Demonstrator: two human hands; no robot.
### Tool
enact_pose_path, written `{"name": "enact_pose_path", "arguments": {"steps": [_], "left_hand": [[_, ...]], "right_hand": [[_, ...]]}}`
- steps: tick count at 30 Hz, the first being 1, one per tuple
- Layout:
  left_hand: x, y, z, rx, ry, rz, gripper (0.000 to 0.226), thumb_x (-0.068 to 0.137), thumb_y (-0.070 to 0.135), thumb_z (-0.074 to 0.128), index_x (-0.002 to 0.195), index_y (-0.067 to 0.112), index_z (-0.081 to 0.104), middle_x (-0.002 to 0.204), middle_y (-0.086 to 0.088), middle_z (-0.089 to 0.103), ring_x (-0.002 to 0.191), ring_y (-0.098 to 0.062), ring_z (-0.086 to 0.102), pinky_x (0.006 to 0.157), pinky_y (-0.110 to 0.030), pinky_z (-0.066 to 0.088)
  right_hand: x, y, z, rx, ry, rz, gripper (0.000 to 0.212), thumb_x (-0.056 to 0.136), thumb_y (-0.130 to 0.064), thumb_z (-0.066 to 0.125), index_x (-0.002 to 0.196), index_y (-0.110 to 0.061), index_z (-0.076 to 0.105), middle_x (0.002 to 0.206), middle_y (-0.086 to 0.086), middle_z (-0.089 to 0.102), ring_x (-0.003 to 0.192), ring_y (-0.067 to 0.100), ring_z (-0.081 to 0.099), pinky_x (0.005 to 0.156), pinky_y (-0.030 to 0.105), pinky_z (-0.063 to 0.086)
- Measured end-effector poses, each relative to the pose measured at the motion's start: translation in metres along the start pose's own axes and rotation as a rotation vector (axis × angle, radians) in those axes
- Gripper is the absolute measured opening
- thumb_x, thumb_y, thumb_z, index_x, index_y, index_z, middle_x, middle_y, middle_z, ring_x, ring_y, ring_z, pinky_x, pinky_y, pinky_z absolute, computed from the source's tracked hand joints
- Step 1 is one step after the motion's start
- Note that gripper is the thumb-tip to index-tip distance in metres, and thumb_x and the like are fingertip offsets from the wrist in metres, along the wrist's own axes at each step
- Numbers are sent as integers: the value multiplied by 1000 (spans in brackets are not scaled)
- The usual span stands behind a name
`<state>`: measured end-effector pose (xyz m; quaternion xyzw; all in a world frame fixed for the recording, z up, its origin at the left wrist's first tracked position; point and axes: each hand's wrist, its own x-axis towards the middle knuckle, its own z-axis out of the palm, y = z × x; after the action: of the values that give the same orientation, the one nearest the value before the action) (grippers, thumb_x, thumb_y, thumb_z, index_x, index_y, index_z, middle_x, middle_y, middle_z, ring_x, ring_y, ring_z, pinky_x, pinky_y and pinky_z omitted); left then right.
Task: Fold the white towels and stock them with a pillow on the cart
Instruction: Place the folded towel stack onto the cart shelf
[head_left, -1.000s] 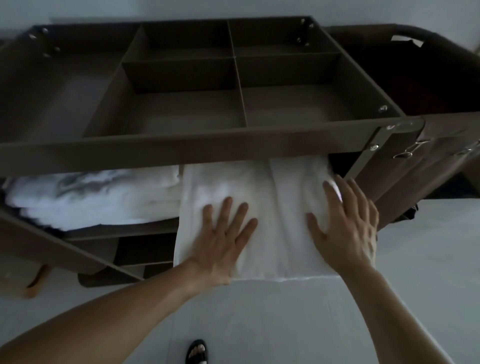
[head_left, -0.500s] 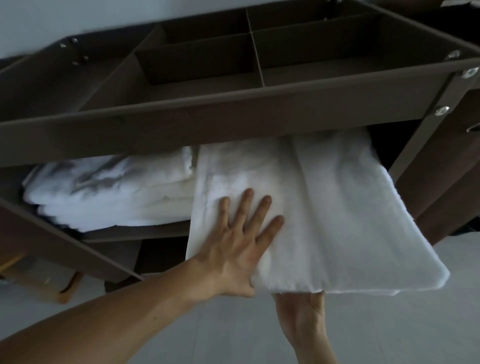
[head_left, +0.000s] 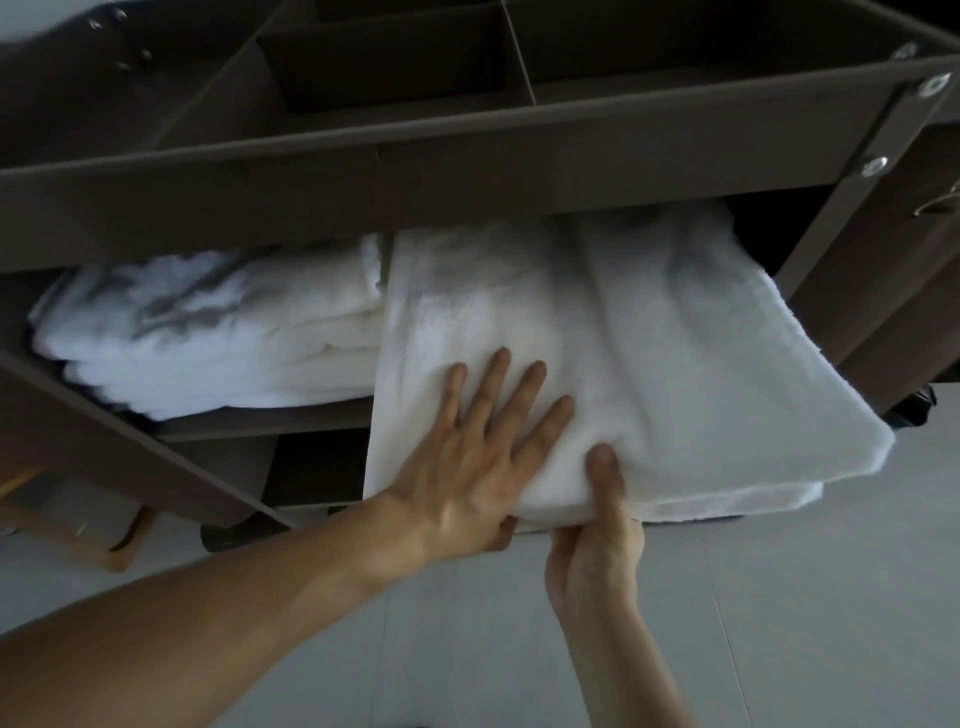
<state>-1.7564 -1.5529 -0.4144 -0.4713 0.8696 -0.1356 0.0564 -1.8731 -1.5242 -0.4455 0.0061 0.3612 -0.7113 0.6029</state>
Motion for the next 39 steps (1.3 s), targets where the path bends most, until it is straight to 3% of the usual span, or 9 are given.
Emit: {"name": "enact_pose_path", "arguments": {"steps": [2, 5, 10, 15, 20, 26, 30, 34, 39], "left_hand": [[-20, 13, 7, 37, 127, 16, 122, 63, 52, 75, 157, 13, 9, 161, -25, 9, 146, -51, 8, 109, -70, 23], [-36, 19, 15, 102, 451, 26, 68, 96, 35, 49, 155, 25, 17, 155, -19, 34, 140, -48, 32, 104, -68, 35], [20, -27, -30, 178, 792, -62, 51, 100, 39, 57, 145, 35, 34, 143, -12, 54, 127, -41, 53, 97, -62, 44], [64, -76, -28, 204, 763, -60, 54, 98, 42, 55, 146, 22, 39, 134, -14, 60, 108, -36, 62, 90, -51, 46], [63, -77, 14, 122, 706, -63, 64, 94, 42, 56, 148, 16, 34, 148, -17, 46, 134, -42, 46, 99, -53, 39], [31, -42, 58, 192, 541, -74, 128, 59, 47, 80, 157, 21, 2, 162, -20, 8, 146, -50, 12, 116, -66, 10], [32, -35, 82, 190, 601, -102, 116, 72, 34, 75, 157, 28, -5, 164, -16, -3, 148, -46, 10, 118, -61, 8], [50, -56, 71, 176, 719, -115, 95, 95, 24, 62, 155, 30, -12, 161, -11, 5, 147, -42, 18, 117, -60, 20], [66, -99, 15, 203, 722, -120, 66, 95, 9, 32, 154, 30, 14, 153, -8, 27, 129, -41, 40, 108, -56, 27]], "right_hand": [[-1, -5, -5, -36, 43, 11, 59, 79, -26, 77, 134, -15, 60, 127, 6, 68, 118, 25, 64, 108, 49, 44], [-6, -23, 16, -113, 47, 35, 45, 82, -26, 73, 126, -19, 66, 116, 3, 73, 108, 25, 70, 96, 41, 52], [-4, -52, 85, -99, -8, 61, 39, 82, -34, 72, 118, -17, 71, 107, 3, 76, 96, 21, 74, 96, 39, 54], [23, -44, 137, -128, 15, 15, 38, 77, -36, 78, 110, -17, 70, 95, 2, 78, 81, 21, 76, 68, 33, 61], [50, -23, 118, -159, -16, 20, 44, 79, -35, 78, 118, -17, 66, 101, 4, 77, 89, 22, 75, 72, 33, 59], [52, -24, 74, -110, 3, 35, 63, 73, -55, 74, 124, -18, 64, 113, 4, 74, 105, 22, 71, 101, 44, 50], [53, -18, 69, -7, -14, -32, 65, 73, -53, 72, 128, -20, 60, 120, 4, 72, 110, 23, 69, 105, 45, 48], [57, -17, 89, -38, 22, -34, 60, 75, -37, 83, 127, -18, 61, 110, 3, 75, 97, 23, 74, 88, 39, 57], [72, -27, 132, -71, 9, -81, 59, 71, -29, 84, 123, -15, 63, 100, 4, 77, 86, 22, 76, 80, 37, 60]]}}
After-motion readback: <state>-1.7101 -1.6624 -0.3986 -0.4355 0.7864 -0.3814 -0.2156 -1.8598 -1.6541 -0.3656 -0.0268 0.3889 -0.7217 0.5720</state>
